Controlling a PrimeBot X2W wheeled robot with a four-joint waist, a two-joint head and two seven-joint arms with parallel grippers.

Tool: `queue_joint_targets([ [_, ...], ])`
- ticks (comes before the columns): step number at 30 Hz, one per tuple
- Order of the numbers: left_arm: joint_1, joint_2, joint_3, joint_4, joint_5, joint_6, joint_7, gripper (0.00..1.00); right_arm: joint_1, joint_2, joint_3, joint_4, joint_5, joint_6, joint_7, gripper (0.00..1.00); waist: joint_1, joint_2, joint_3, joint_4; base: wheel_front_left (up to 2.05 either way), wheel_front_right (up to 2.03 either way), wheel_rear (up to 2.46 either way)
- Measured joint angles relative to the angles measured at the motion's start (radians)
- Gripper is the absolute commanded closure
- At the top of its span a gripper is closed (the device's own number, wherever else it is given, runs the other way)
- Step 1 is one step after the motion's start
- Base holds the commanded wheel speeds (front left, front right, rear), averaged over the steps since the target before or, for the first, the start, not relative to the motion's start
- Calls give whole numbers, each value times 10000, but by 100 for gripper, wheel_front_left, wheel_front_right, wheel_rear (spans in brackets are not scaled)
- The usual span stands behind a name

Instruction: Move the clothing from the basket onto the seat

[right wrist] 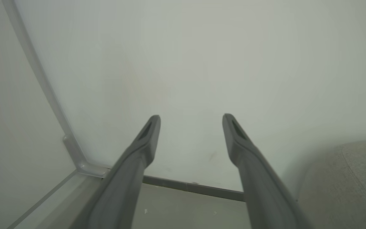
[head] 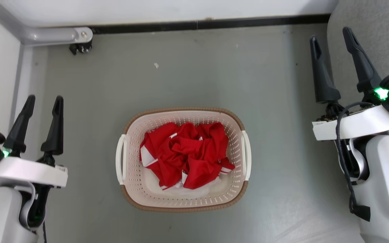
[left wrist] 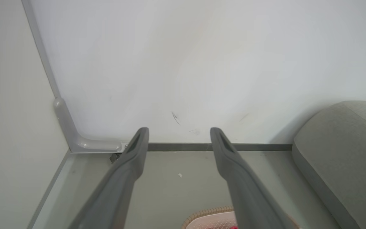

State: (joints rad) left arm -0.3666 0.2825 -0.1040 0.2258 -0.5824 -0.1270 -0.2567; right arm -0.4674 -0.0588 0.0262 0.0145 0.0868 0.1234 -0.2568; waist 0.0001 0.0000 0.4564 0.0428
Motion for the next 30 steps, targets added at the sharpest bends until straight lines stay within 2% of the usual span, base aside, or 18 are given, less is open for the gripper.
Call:
queue_joint_targets([
  [30, 3022, -376, 1072, -472, 1078, 0, 0, 0, 2226, 75, -633, 261, -84, 0, 2, 0, -1, 0, -2768, -90, 0, 0, 0],
])
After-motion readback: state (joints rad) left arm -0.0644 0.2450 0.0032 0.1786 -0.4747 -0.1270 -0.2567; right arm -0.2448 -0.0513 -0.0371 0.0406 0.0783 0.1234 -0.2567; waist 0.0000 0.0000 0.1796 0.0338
